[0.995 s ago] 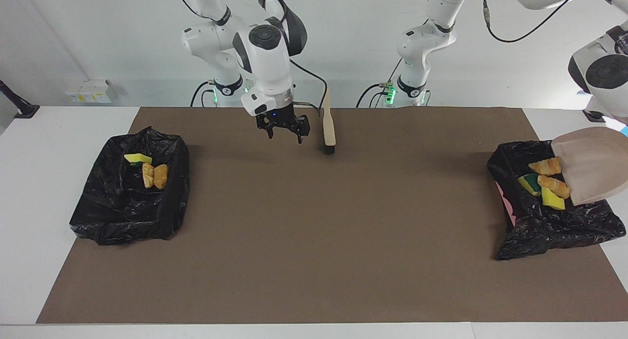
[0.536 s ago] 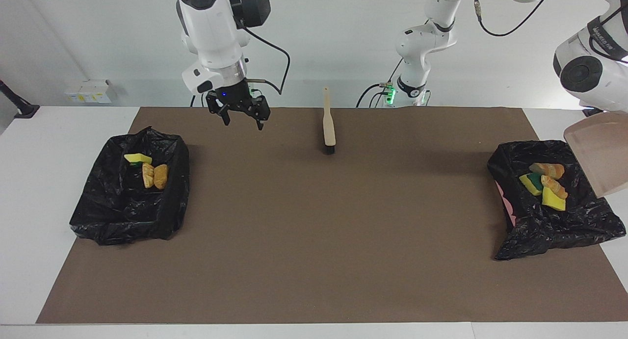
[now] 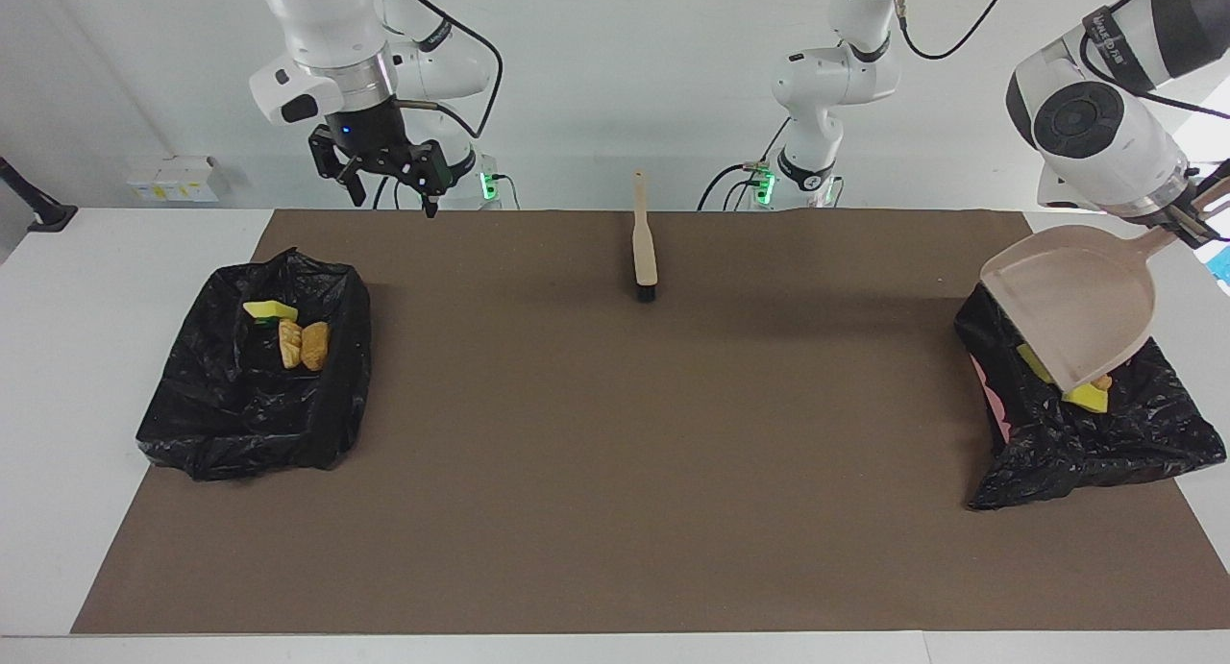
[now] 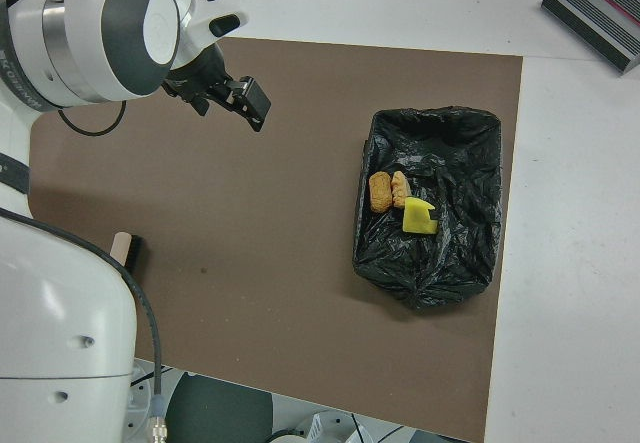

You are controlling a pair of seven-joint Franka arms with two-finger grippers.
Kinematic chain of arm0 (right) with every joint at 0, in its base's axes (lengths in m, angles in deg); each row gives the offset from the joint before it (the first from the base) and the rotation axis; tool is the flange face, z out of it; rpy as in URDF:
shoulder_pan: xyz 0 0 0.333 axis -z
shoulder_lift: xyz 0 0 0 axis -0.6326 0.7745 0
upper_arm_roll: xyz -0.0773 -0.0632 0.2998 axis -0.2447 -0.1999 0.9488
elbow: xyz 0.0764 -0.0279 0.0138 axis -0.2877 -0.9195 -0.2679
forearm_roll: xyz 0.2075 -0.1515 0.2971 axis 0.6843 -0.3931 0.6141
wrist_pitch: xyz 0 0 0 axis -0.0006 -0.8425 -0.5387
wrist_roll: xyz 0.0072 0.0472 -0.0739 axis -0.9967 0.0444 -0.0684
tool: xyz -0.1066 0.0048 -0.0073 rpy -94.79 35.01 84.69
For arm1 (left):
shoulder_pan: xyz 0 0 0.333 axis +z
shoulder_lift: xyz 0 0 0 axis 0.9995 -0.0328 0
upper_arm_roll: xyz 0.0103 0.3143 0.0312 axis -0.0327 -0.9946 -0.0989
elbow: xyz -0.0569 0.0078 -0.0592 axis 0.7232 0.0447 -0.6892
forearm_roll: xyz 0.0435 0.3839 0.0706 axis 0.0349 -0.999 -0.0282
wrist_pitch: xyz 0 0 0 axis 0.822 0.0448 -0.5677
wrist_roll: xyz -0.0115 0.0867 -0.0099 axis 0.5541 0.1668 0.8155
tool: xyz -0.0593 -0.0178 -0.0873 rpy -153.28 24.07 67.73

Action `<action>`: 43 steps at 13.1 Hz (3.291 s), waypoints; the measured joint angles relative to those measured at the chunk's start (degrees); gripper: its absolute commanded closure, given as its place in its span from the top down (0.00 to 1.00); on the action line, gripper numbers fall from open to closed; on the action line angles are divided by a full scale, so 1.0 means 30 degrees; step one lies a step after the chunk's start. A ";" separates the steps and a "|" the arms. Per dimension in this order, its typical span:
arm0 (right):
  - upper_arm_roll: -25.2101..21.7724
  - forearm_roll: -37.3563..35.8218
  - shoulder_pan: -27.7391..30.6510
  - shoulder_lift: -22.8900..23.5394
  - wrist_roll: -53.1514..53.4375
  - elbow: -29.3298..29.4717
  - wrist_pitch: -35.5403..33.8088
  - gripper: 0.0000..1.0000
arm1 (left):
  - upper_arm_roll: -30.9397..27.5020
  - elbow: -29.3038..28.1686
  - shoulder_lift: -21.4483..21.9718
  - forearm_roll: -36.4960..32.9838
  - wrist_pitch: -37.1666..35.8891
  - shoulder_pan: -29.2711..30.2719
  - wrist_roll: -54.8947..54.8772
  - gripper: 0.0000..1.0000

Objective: Sweep and dump trash in bin

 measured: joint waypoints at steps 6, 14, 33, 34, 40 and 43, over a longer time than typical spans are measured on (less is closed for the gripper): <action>-0.1041 -0.1176 0.0095 0.0108 -0.1597 0.1619 -0.1232 1.00 | 0.0027 -0.0642 0.0553 0.8407 -0.1608 -0.1258 0.9851 0.00; 0.1062 -0.1157 0.2537 0.1183 -0.1868 0.2901 -0.1389 1.00 | 0.0135 -0.1589 0.1243 1.5277 -0.0550 -0.6374 2.5058 0.00; 0.1147 -0.0259 0.3016 -0.0259 -0.1868 0.1019 -0.2139 1.00 | -0.0055 -0.1763 -0.6004 1.9650 1.1853 -1.3884 3.5094 1.00; 0.1147 -0.0252 0.3016 -0.0265 -0.1868 0.1018 -0.2135 1.00 | -0.0254 -0.1631 -0.5942 1.9650 1.1852 -1.3874 3.5089 1.00; 0.1142 0.0379 0.3018 -0.0270 -0.1868 0.1013 -0.2125 1.00 | -0.0999 -0.1074 -0.3991 1.9050 1.0105 -1.1640 3.2024 1.00; 0.1140 0.0392 0.3019 -0.0270 -0.1868 0.1011 -0.2124 1.00 | -0.1191 -0.0641 -0.3392 1.8796 0.9140 -0.9740 2.9756 1.00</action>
